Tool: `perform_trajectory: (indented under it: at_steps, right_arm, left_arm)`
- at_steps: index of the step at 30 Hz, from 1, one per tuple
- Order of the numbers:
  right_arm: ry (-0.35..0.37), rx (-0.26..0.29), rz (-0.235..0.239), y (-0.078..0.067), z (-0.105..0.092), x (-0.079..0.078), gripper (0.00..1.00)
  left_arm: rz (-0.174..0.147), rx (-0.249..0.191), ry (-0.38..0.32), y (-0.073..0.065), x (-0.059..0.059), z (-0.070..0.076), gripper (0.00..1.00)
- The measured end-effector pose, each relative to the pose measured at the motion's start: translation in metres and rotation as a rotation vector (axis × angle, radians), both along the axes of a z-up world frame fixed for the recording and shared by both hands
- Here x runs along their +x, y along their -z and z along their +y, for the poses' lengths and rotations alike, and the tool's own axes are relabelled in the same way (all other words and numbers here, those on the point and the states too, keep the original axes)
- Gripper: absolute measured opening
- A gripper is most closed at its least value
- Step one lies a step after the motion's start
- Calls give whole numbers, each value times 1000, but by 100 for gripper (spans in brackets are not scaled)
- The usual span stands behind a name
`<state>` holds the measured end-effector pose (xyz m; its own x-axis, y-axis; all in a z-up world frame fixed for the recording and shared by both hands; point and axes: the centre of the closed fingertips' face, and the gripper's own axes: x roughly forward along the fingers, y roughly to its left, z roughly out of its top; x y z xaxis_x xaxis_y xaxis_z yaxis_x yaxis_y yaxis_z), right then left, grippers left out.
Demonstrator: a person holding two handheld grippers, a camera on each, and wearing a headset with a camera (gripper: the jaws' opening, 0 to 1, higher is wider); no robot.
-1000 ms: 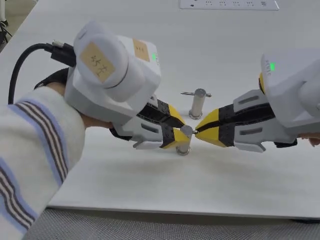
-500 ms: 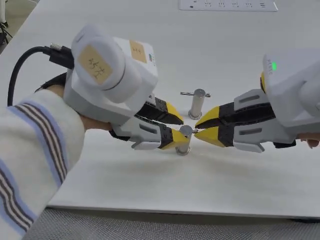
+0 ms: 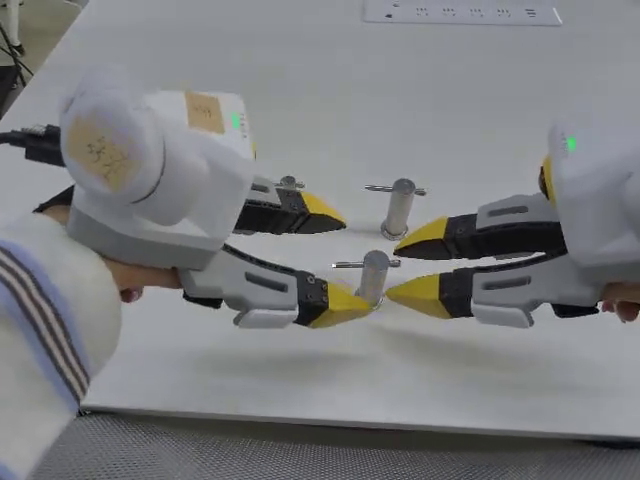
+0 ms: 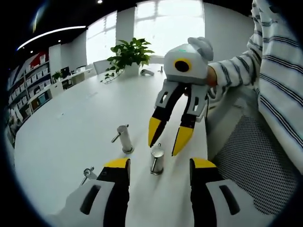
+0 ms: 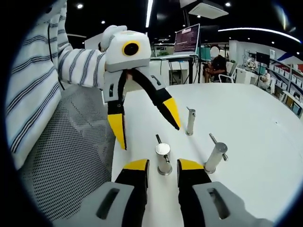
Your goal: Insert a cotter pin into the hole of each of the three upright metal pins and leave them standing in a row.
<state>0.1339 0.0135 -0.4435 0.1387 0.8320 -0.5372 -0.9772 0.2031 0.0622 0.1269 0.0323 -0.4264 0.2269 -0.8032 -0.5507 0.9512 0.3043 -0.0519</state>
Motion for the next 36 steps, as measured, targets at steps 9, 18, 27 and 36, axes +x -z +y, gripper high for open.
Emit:
perform_trajectory:
  at_steps: [9, 18, 27, 36]
  right_arm:
    - [26, 70, 60, 8, 9, 1, 22]
    - [15, 101, 74, 16, 17, 3, 19]
    - [21, 77, 82, 26, 20, 7, 18]
    - [-8, 74, 76, 27, 23, 7, 11]
  left_arm:
    - [64, -63, -68, 2, -10, 9, 74]
    - [90, -83, -149, 6, -7, 17, 99]
    - [117, -70, -149, 12, -12, 20, 99]
    - [126, -50, -139, 16, -16, 19, 99]
